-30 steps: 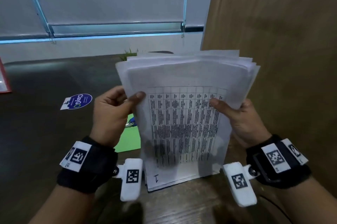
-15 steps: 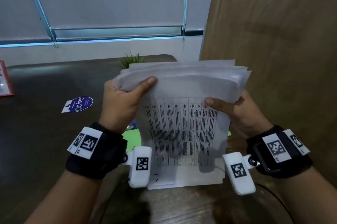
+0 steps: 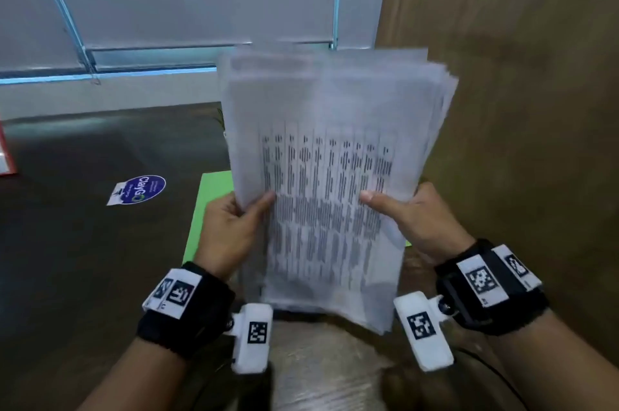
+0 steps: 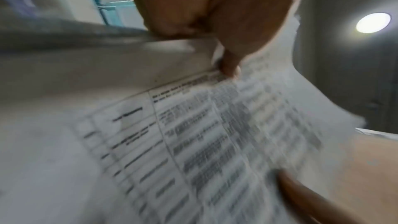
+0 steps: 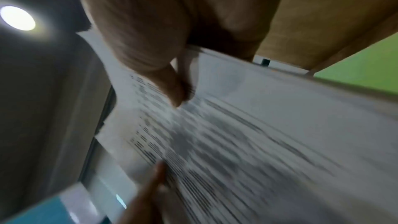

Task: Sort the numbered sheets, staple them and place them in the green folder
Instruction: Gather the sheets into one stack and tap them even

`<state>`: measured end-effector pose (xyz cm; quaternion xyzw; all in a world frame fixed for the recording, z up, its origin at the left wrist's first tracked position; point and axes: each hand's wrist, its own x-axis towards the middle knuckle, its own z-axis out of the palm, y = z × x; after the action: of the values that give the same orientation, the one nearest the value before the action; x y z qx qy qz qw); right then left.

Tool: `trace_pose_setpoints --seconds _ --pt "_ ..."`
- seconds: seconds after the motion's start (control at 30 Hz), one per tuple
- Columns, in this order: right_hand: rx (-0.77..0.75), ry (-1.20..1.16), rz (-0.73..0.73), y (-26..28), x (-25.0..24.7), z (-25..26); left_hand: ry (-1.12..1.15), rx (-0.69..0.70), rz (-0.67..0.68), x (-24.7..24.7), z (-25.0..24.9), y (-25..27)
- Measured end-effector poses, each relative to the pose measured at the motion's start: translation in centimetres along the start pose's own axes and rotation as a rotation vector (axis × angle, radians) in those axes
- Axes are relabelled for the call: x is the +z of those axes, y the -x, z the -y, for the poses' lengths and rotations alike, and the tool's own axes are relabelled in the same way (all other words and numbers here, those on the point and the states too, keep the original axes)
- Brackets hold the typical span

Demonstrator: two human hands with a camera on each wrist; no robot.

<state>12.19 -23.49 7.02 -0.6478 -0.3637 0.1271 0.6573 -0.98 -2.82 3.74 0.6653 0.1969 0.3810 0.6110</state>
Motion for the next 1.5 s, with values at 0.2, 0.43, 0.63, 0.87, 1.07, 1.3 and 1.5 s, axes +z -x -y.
trace_pose_setpoints --seconds 0.2,0.43,0.63,0.87,1.07,1.3,1.5 --pt "-0.013 0.051 -0.067 0.3 2.5 -0.7 -0.065 0.236 -0.209 1.4 -2.6 1.3" --pt "0.036 -0.016 -0.071 3.8 2.3 -4.1 0.042 0.067 -0.045 -0.5 1.1 3.5" --pt "0.017 0.013 -0.063 3.1 2.8 -3.7 0.001 -0.004 0.016 -0.3 0.7 2.0" --pt "-0.04 -0.068 -0.171 1.5 3.1 -2.1 0.094 0.137 0.009 0.7 -2.1 1.4" --pt "-0.034 -0.007 -0.115 2.0 2.6 -2.0 0.027 0.05 0.142 -1.0 -0.6 1.8" --pt "-0.189 -0.073 -0.139 0.5 2.8 1.9 0.074 0.23 0.161 -1.0 -4.0 -0.3" --pt "0.087 0.084 -0.074 2.7 2.1 -2.2 -0.047 -0.001 0.109 -1.5 2.6 3.0"
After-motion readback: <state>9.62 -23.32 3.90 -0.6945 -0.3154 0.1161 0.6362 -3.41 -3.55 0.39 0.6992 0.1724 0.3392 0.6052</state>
